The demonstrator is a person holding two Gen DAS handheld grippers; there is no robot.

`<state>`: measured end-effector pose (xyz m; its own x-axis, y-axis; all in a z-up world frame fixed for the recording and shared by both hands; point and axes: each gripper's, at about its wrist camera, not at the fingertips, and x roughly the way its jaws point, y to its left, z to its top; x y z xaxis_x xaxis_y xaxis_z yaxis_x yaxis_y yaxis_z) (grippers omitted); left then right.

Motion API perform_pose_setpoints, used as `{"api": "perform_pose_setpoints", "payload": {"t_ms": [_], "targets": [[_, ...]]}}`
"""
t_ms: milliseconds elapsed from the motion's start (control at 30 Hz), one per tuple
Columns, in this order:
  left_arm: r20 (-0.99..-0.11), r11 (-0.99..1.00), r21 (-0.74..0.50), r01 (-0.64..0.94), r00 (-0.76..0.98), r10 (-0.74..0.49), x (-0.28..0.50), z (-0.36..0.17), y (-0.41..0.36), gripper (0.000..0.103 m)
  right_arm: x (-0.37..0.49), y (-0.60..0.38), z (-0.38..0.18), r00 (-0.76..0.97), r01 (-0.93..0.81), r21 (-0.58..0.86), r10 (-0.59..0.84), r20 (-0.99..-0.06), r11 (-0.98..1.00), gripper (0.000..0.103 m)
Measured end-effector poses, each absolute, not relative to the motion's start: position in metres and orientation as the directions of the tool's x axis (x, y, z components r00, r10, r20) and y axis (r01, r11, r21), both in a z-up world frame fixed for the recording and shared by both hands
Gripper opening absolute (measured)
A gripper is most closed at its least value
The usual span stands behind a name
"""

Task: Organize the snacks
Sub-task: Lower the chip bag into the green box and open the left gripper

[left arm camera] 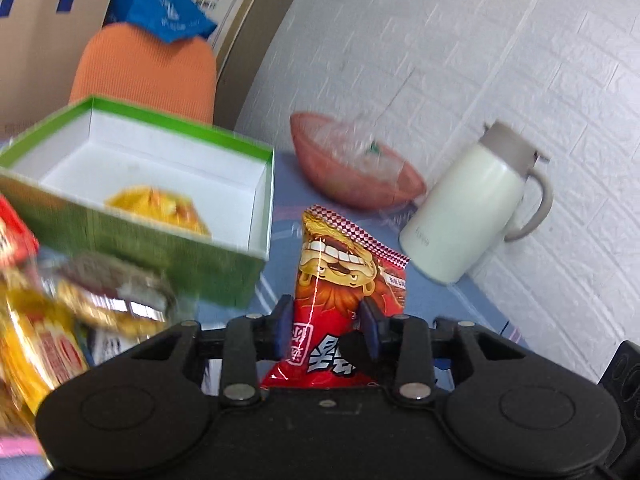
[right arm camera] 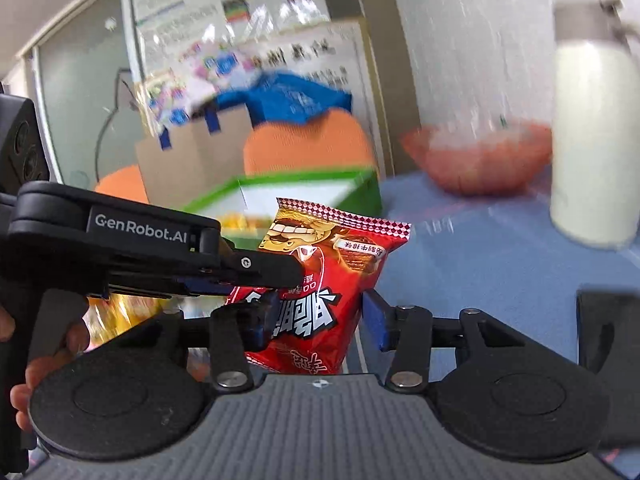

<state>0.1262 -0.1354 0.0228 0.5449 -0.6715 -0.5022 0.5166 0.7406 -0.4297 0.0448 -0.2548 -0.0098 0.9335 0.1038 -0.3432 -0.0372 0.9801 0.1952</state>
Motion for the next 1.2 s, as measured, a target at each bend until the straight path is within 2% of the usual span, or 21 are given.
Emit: {"api": "perform_pose_setpoints", "payload": {"t_ms": [233, 700, 733, 767, 867, 933, 1033, 1100, 1200], "targets": [[-0.45, 0.763, -0.456, 0.459, 0.62, -0.642, 0.166, 0.05, -0.116, 0.088, 0.096, -0.246, 0.016, 0.954, -0.134, 0.131, 0.164, -0.252, 0.982, 0.077], [-0.497, 0.824, -0.449, 0.346, 0.669, -0.552, 0.236, 0.031, -0.11, 0.087, 0.178, -0.25, -0.005, 0.924, -0.221, 0.149, 0.256, -0.283, 0.964, 0.077], [-0.501, 0.828, -0.439, 0.348, 0.671, -0.547, 0.238, 0.029, -0.111, 0.09, 0.182, -0.248, -0.008, 0.924, -0.226, 0.134, 0.256, -0.285, 0.965, 0.076], [-0.502, 0.835, -0.425, 0.35, 0.677, -0.539, 0.239, 0.027, -0.111, 0.103, 0.187, -0.245, -0.011, 0.922, -0.229, 0.114, 0.252, -0.293, 0.967, 0.079], [-0.507, 0.883, -0.34, 0.325, 0.727, -0.463, 0.229, 0.023, -0.111, 0.103, 0.193, -0.237, -0.021, 0.919, -0.198, 0.052, 0.203, -0.337, 0.979, 0.103], [-0.487, 0.885, -0.313, 0.345, 0.742, -0.461, 0.22, 0.022, -0.106, 0.103, 0.185, -0.237, -0.023, 0.929, -0.195, 0.023, 0.192, -0.317, 0.981, 0.103], [-0.5, 0.872, -0.338, 0.354, 0.717, -0.485, 0.21, 0.026, -0.095, 0.103, 0.171, -0.238, -0.015, 0.929, -0.204, -0.003, 0.193, -0.315, 0.979, 0.103], [-0.477, 0.864, -0.355, 0.358, 0.726, -0.496, 0.196, 0.033, -0.085, 0.103, 0.159, -0.237, -0.006, 0.937, -0.191, -0.032, 0.172, -0.305, 0.981, 0.103], [-0.465, 0.858, -0.377, 0.348, 0.73, -0.5, 0.169, 0.045, -0.07, 0.103, 0.132, -0.24, 0.009, 0.937, -0.182, -0.008, 0.171, -0.304, 0.983, 0.103]]}}
